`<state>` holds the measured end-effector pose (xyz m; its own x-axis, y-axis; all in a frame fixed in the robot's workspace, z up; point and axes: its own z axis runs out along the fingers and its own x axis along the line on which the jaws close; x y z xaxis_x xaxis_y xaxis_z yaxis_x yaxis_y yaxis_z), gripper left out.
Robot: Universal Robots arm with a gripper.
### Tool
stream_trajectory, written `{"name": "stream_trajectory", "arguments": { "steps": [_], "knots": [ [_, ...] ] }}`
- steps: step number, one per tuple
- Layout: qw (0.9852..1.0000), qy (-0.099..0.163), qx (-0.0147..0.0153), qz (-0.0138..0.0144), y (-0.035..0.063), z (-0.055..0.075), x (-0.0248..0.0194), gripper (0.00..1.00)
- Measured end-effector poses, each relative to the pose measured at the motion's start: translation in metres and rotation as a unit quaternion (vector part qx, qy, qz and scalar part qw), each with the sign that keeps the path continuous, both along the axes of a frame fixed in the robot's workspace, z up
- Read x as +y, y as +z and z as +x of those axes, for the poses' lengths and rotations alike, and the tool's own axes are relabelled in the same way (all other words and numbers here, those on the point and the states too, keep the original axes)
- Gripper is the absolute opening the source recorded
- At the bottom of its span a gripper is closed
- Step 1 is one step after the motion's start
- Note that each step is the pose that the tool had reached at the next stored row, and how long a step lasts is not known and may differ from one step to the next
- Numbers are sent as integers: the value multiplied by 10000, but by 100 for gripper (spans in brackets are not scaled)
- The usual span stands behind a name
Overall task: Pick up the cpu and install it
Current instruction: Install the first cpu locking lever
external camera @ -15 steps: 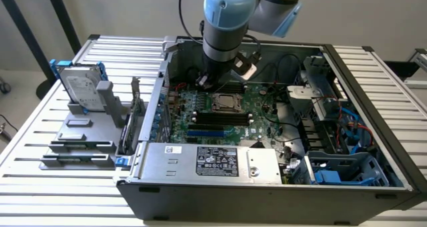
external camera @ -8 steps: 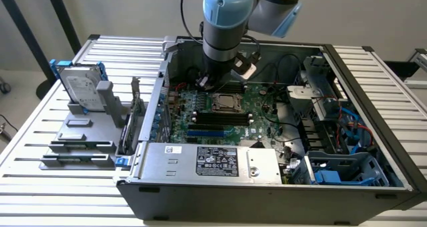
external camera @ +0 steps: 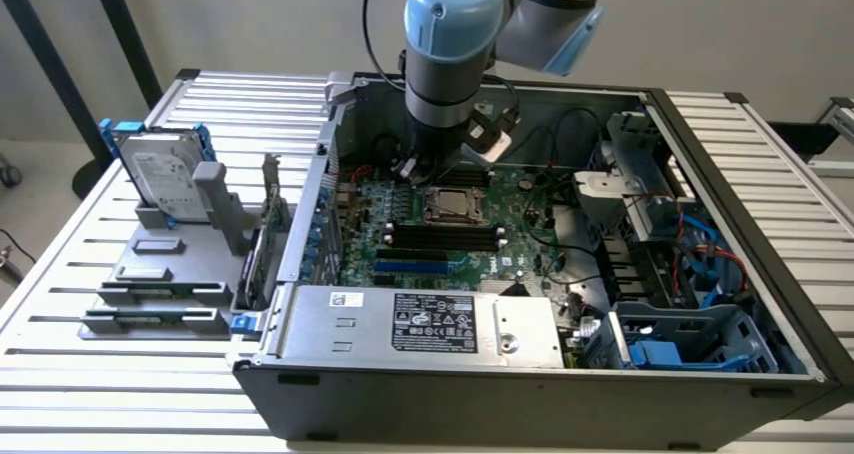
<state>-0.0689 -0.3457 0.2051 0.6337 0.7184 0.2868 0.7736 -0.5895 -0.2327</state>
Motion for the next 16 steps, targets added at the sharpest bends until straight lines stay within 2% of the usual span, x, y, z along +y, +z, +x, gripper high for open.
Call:
{"name": "stream_trajectory", "arguments": {
  "steps": [4,7,8,10,16],
  "knots": [
    [10000,0,-2,-59,-17,0,75,11],
    [9999,0,-1,-143,-21,0,79,11],
    [9999,0,-2,-160,-22,0,79,11],
    [9998,0,-2,-176,-28,1,80,11],
    [9998,-1,-1,-181,-48,18,80,11]
  ]
}}
